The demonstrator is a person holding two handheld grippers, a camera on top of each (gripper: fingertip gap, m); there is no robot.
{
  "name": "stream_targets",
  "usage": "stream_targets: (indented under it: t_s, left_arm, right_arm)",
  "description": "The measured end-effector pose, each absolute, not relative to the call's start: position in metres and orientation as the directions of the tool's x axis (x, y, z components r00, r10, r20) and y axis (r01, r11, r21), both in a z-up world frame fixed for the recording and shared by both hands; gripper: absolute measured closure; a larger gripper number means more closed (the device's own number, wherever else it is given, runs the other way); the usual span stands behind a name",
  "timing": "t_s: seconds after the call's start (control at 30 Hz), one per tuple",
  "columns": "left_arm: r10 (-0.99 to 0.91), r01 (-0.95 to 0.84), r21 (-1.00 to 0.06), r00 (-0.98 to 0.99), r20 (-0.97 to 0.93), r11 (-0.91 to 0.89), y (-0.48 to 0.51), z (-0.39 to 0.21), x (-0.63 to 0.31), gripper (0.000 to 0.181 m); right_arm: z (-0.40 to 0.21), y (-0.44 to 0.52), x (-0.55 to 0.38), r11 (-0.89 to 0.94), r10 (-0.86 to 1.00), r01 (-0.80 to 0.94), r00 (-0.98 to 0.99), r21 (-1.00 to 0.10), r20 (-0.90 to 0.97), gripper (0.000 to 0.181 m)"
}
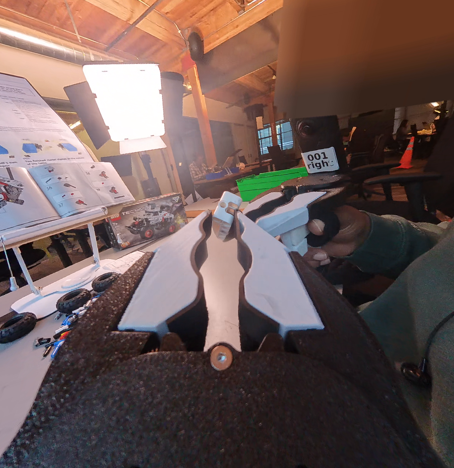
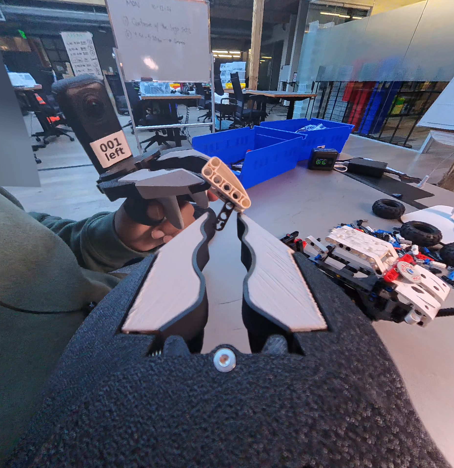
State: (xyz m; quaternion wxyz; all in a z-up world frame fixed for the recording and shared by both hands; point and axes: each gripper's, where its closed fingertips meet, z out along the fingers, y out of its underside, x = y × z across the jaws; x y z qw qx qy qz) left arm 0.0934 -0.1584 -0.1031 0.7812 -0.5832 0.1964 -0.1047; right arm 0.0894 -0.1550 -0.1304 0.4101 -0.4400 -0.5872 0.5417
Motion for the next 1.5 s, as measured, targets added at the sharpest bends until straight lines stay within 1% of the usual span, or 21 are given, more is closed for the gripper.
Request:
stream_targets:
  t_s: [0.03,0.13,0.23,0.33,0.47,0.6,0.73,0.77,0.87,1.0,1.03,1.07,1.3,1.4,1.5]
  left_arm:
    - [-0.382,-0.075,-0.951,0.904,-0.192,0.299,-0.158,-0.104,0.093,0.165]
    - [-0.387,-0.088,-0.952,0.900,-0.201,0.292,-0.159,-0.107,0.093,0.165]
    - [-0.448,-0.062,-0.959,0.875,-0.185,0.275,-0.162,-0.112,0.098,0.163]
    - [-0.462,-0.041,-0.964,0.872,-0.163,0.263,-0.162,-0.113,0.097,0.157]
    - [-0.490,-0.040,-0.970,0.858,-0.155,0.238,-0.164,-0.116,0.098,0.154]
    - [-0.542,-0.018,-0.980,0.831,-0.124,0.197,-0.167,-0.117,0.099,0.149]
    - [-0.578,-0.001,-0.998,0.815,-0.041,0.069,-0.160,-0.129,0.099,0.138]
    - [-0.590,0.009,-0.998,0.807,-0.025,0.055,-0.159,-0.131,0.101,0.135]
    - [-0.587,0.002,-0.999,0.810,-0.021,0.039,-0.156,-0.133,0.101,0.133]
    - [-0.594,0.023,-0.999,0.804,0.032,-0.023,-0.152,-0.136,0.103,0.134]
    - [-0.602,0.039,-0.998,0.796,0.055,-0.040,-0.151,-0.138,0.104,0.137]
    - [-0.617,0.054,-0.997,0.784,0.074,-0.051,-0.152,-0.139,0.105,0.145]
    - [-0.667,0.223,-0.973,0.716,0.206,-0.062,-0.156,-0.133,0.108,0.156]
    - [-0.678,0.260,-0.963,0.696,0.237,-0.069,-0.156,-0.133,0.108,0.157]
    - [-0.680,0.256,-0.965,0.698,0.224,-0.056,-0.156,-0.129,0.108,0.158]
  right_arm:
    - [-0.130,-0.156,0.089,0.031,0.959,0.066,-0.285,-0.997,0.011,0.169]
    - [-0.127,-0.153,0.090,0.061,0.959,0.042,-0.281,-0.997,0.046,0.171]
    - [-0.128,-0.146,0.094,0.139,0.958,0.042,-0.258,-0.989,0.124,0.174]
    - [-0.128,-0.141,0.097,0.237,0.948,0.045,-0.228,-0.971,0.221,0.175]
    - [-0.127,-0.137,0.100,0.296,0.938,0.052,-0.204,-0.954,0.280,0.175]
    - [-0.131,-0.135,0.102,0.416,0.900,0.072,-0.178,-0.907,0.398,0.176]
    - [-0.135,-0.136,0.101,0.520,0.848,0.089,-0.173,-0.850,0.500,0.176]
    - [-0.136,-0.137,0.100,0.549,0.830,0.091,-0.173,-0.831,0.530,0.176]
    - [-0.140,-0.140,0.097,0.619,0.781,0.091,-0.173,-0.780,0.600,0.176]
    - [-0.141,-0.144,0.095,0.688,0.723,0.071,-0.156,-0.723,0.673,0.175]
    - [-0.141,-0.144,0.094,0.708,0.704,0.069,-0.144,-0.703,0.695,0.176]
    - [-0.141,-0.143,0.094,0.728,0.684,0.069,-0.131,-0.682,0.718,0.175]
    - [-0.133,-0.144,0.097,0.834,0.551,0.004,-0.031,-0.551,0.834,0.176]
    - [-0.135,-0.144,0.097,0.816,0.575,-0.036,-0.037,-0.576,0.817,0.176]
    - [-0.132,-0.146,0.098,0.735,0.668,-0.083,-0.083,-0.673,0.739,0.175]
